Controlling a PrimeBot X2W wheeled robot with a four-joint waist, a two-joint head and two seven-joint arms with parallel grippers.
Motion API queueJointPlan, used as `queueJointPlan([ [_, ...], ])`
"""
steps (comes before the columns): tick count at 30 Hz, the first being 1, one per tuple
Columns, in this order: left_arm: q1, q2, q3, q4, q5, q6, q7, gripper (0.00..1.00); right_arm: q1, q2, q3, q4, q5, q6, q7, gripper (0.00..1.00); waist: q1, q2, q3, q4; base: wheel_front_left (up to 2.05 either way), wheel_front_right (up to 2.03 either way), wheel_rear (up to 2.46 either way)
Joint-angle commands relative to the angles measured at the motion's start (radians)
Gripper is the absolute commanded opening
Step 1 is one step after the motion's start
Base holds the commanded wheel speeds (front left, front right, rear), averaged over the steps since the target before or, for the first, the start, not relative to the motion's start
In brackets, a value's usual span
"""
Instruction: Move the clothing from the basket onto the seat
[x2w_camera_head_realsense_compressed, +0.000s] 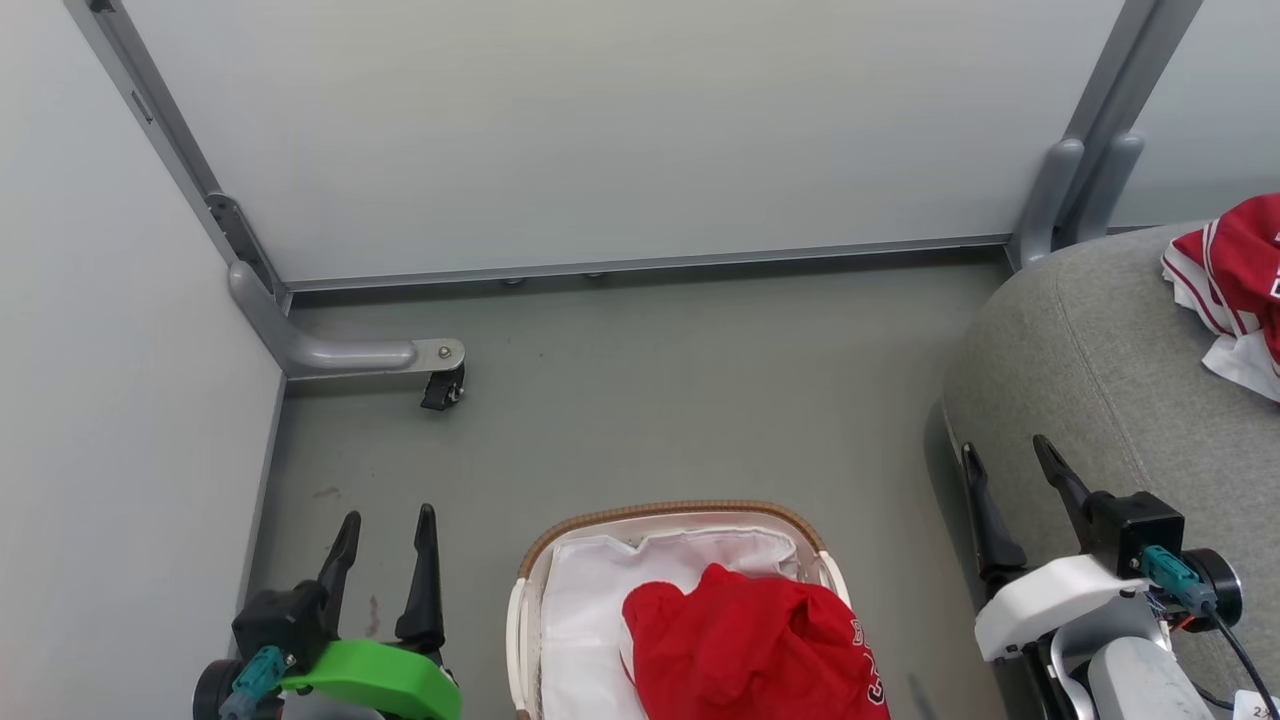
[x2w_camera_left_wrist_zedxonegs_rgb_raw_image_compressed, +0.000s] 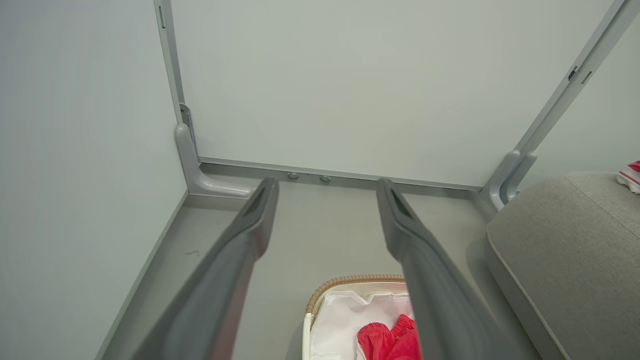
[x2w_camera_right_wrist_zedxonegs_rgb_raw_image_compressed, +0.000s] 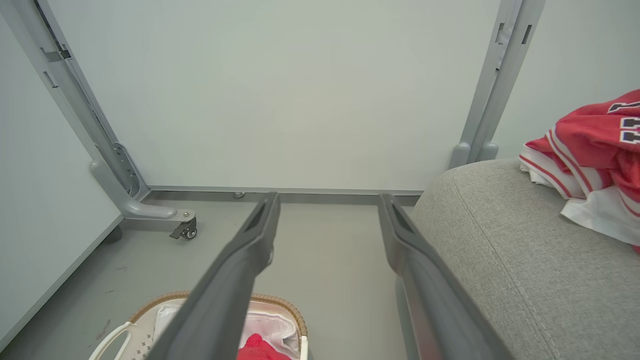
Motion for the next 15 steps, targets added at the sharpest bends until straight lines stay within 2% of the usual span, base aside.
queueJointPlan([
  [1,0.012,0.001,-0.001,0.002,0.001,-0.003,0.001,1.0,0.017,-0.004,-0.003,0.001,0.008,-0.001,-0.002,1.0,0.0001,0.0,-0.002,0.0,0.0,0.0,0.0],
  [15,0.005,0.001,-0.01,0.015,0.001,-0.004,0.001,1.0,0.017,-0.003,-0.005,0.004,0.012,-0.001,-0.002,1.0,0.0001,0.0,-0.005,-0.005,0.0,0.0,0.0],
])
